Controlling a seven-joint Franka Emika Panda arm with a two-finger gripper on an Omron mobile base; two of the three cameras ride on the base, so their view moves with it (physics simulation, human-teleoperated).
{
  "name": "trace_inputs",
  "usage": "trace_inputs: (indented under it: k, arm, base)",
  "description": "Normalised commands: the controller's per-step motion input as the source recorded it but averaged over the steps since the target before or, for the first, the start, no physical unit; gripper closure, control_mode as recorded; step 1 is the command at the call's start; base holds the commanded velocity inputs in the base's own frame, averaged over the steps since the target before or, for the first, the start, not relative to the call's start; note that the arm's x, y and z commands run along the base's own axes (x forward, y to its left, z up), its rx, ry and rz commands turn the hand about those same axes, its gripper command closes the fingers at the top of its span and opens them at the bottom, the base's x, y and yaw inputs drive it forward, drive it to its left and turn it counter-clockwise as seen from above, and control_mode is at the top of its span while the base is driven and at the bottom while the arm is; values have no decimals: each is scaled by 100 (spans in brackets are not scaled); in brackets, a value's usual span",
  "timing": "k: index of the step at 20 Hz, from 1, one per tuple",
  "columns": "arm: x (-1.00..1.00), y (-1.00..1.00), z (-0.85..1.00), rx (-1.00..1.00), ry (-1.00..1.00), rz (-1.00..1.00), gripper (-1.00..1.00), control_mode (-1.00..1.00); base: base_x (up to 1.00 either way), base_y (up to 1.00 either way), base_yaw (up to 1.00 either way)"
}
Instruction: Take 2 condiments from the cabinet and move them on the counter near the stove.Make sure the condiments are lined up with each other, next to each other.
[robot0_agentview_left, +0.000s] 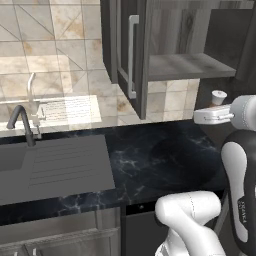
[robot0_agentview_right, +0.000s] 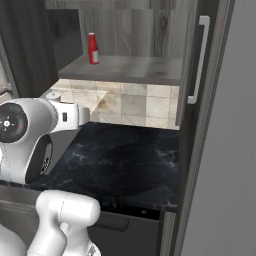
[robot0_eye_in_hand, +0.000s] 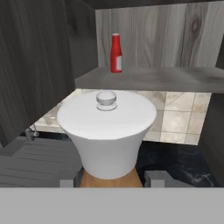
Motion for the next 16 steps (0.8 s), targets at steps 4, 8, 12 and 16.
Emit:
trace_inputs:
  k: [4, 8, 12, 16]
  arm:
    - [0, 0, -1, 0, 1, 0, 100, 100]
    - [0, 0, 0, 0, 0, 0, 100, 100]
    - [0, 0, 0, 0, 0, 0, 100, 100]
    - [0, 0, 0, 0, 0, 0, 100, 100]
  base:
    - [-5, 0, 0]
    - [-9, 0, 1]
    - [-33, 1, 11]
    - [-65, 0, 20]
